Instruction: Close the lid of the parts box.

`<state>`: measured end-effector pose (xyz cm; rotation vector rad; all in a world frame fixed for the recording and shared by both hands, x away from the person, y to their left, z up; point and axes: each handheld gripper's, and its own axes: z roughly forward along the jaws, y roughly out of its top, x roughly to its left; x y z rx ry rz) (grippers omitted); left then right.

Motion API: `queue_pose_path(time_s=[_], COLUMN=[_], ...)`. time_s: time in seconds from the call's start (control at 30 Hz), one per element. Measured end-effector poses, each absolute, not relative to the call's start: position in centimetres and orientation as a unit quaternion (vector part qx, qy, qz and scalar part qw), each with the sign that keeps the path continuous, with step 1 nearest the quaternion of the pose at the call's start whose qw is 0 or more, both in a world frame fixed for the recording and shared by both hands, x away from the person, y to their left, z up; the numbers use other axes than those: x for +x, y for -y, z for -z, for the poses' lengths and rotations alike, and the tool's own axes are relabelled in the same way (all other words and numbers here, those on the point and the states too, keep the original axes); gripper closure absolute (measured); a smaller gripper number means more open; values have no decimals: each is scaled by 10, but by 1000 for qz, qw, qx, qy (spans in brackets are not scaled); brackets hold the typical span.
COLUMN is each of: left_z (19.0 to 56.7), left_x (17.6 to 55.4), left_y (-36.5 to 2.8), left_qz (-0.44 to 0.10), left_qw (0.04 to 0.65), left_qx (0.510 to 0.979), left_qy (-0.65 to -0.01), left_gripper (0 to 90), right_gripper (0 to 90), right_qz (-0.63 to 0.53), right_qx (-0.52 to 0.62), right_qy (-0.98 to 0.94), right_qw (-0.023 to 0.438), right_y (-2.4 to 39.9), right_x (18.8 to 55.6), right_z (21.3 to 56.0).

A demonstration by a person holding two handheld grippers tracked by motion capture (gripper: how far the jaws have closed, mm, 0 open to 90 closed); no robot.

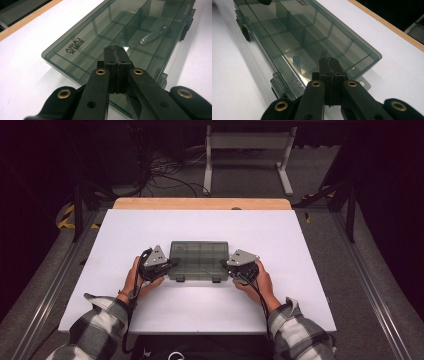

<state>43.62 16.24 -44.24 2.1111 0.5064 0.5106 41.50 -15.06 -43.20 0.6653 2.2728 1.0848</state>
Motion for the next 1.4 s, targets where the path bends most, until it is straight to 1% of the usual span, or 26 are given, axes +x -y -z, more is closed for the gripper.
queue_pose_path(time_s=[0.33, 0.57, 0.73, 1.17, 1.33, 1.4], left_z=[443, 441, 440, 427, 425, 424], left_x=[439, 438, 438, 431, 428, 426], left_y=[-161, -160, -161, -166, -167, -167], left_qz=[-215, -233, -235, -247, -251, -252], left_qw=[437, 425, 425, 450, 465, 470], left_qx=[849, 851, 851, 837, 830, 827], left_qy=[-205, -202, -201, -191, -182, -178], left_gripper=[898, 897, 895, 877, 853, 825], right_gripper=[900, 900, 900, 882, 849, 836], right_qz=[-413, -413, -419, -436, -442, -443], right_qx=[250, 249, 250, 248, 247, 248], right_qy=[-839, -840, -837, -829, -826, -825], right_qw=[251, 248, 247, 248, 249, 248], right_y=[154, 155, 156, 157, 158, 158], right_x=[414, 415, 416, 415, 415, 415], right_z=[432, 431, 430, 424, 422, 421])
